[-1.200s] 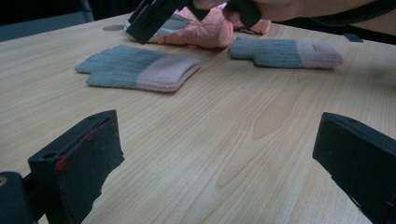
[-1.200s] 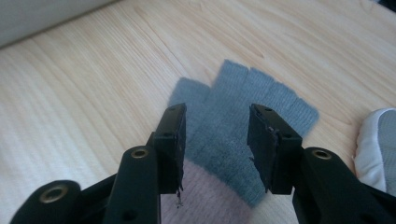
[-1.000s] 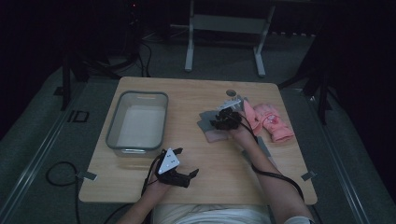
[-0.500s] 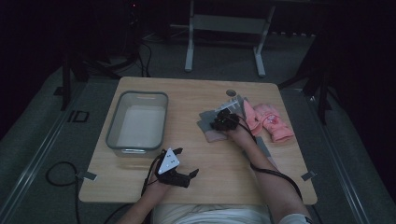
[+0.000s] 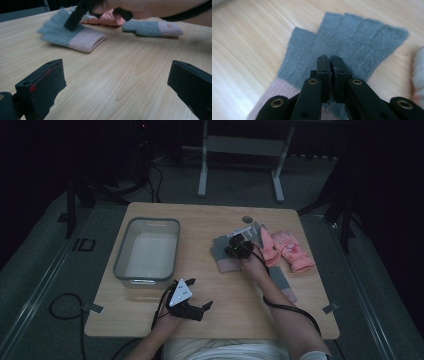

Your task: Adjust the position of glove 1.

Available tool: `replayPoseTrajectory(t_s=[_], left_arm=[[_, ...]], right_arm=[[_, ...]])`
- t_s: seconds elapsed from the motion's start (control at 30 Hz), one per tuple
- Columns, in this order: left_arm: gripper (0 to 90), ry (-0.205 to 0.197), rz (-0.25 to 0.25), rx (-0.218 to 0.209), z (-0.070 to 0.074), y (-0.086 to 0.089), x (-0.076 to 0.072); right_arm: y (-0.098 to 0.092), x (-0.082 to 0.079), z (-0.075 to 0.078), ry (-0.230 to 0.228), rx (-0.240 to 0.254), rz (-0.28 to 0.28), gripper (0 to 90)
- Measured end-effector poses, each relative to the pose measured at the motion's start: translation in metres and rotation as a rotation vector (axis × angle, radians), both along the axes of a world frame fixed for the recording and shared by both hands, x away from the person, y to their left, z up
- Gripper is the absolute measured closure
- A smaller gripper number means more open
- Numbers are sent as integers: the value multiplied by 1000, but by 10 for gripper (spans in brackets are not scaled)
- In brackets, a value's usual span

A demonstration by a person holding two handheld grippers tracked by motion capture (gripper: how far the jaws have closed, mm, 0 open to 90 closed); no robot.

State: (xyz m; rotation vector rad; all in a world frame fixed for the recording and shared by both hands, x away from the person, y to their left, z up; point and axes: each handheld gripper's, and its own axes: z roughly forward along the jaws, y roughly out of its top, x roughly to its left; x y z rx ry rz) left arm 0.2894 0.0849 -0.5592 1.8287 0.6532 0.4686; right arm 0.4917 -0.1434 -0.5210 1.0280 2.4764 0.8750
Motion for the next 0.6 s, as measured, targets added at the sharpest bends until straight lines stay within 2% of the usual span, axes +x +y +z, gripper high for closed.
replayPoseTrajectory(t_s=[0.13, 0.27, 0.37, 0.47, 0.6], left_arm=[[9, 1, 0, 0, 0, 0, 0], [9, 0, 1, 2, 0, 0, 0], [9, 0, 2, 3, 0, 0, 0], [9, 0, 2, 2, 0, 0, 0], [8, -2, 2, 5, 0, 0, 0]], right_arm=[[3, -15, 27, -34, 47, -26, 864], [7, -35, 53, -94, 64, -48, 864], [5, -50, 68, -122, 92, -65, 864], [0, -67, 79, -126, 147, -90, 865], [-7, -93, 79, -133, 169, -138, 865]])
